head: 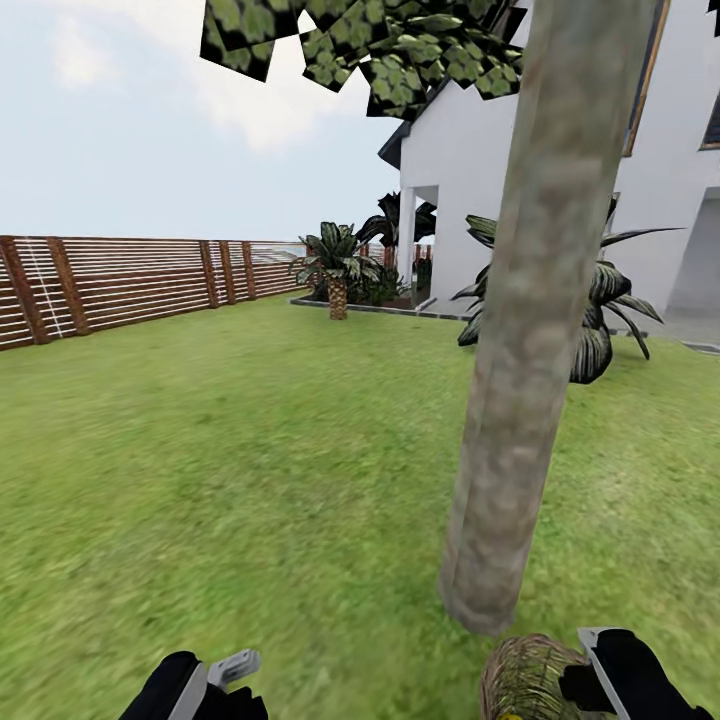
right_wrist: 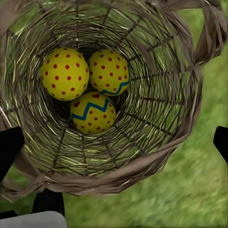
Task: Take the three Easter eggs out of the wicker basket on the lawn in the garden, then place them on the lawn next to a single tree (choose any tree) so that all three eggs are next to the same tree and none are left in the basket.
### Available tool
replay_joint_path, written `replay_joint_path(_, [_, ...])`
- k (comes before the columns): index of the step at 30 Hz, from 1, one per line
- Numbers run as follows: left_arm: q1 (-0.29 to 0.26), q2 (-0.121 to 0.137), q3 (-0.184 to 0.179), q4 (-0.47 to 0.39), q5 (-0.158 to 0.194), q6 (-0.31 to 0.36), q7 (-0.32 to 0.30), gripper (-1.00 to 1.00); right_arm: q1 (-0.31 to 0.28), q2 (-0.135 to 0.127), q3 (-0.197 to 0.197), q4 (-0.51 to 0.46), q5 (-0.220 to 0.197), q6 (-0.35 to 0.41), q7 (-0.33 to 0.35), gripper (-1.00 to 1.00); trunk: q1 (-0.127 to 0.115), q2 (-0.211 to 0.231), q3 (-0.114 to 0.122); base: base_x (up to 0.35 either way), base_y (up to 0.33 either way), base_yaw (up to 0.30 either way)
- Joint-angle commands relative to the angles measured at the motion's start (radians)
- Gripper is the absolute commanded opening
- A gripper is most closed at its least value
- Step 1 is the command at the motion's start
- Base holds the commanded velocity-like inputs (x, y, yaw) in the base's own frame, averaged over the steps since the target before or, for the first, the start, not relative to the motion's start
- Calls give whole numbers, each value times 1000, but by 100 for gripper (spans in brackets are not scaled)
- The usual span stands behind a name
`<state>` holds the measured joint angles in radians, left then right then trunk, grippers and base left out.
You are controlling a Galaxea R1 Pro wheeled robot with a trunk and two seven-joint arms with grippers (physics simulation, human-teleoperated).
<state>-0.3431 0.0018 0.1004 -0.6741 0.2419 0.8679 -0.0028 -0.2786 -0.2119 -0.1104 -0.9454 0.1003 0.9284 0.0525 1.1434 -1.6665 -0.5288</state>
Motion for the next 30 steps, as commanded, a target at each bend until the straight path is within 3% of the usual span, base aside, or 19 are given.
replay_joint_path(1, [0,0,2,-1,2,4,0,100,-1,0,0,-1,10,4,5,100,0,-1,-1,303,0,0])
replay_joint_path(7, [0,-1,2,-1,1,3,0,100,-1,0,0,-1,13,4,5,100,0,-1,-1,296,0,0])
replay_joint_path(16, [0,0,2,-1,2,3,1,100,-1,0,-2,0,9,-4,6,100,0,-1,-1,30,0,0])
replay_joint_path(30, [0,-1,2,-1,2,3,6,100,-1,0,-2,1,17,-10,6,100,54,-99,-45,0,0,0])
